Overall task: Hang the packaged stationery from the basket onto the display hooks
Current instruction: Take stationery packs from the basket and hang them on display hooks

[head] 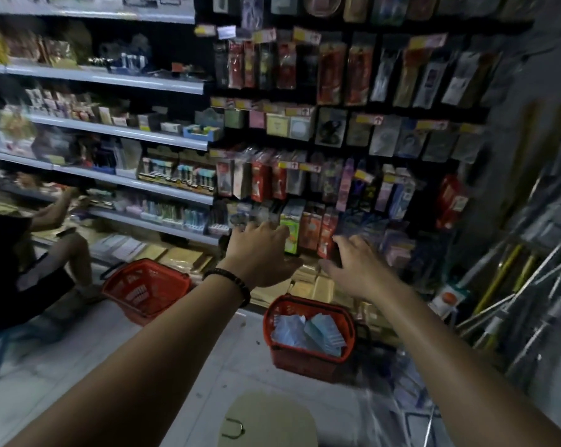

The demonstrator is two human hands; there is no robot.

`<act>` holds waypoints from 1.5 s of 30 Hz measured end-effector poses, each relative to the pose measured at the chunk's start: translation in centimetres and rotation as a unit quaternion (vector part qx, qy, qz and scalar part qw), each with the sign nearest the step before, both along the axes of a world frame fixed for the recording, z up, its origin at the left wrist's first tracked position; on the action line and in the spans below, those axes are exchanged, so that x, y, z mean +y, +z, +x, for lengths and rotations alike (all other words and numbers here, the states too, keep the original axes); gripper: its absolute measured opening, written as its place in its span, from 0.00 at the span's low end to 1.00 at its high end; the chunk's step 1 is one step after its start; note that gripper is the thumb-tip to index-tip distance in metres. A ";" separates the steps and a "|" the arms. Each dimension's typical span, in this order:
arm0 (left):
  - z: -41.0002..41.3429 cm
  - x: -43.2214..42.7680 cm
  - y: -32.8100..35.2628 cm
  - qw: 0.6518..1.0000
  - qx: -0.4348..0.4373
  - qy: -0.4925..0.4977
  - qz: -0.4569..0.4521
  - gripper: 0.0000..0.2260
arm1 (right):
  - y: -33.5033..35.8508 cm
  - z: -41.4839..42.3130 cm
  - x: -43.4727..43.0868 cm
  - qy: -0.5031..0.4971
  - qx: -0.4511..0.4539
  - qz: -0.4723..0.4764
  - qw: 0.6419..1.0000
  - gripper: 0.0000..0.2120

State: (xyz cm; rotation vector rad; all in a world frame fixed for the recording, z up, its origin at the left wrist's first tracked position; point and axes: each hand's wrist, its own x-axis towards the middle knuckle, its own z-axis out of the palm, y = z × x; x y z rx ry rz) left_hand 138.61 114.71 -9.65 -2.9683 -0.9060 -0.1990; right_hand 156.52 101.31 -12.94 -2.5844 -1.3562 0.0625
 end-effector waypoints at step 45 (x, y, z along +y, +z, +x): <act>12.3 47.2 -12.8 0.974 0.100 -0.181 -0.095 0.26 | -11.5 5.4 39.2 -0.186 0.098 -0.081 0.974 0.32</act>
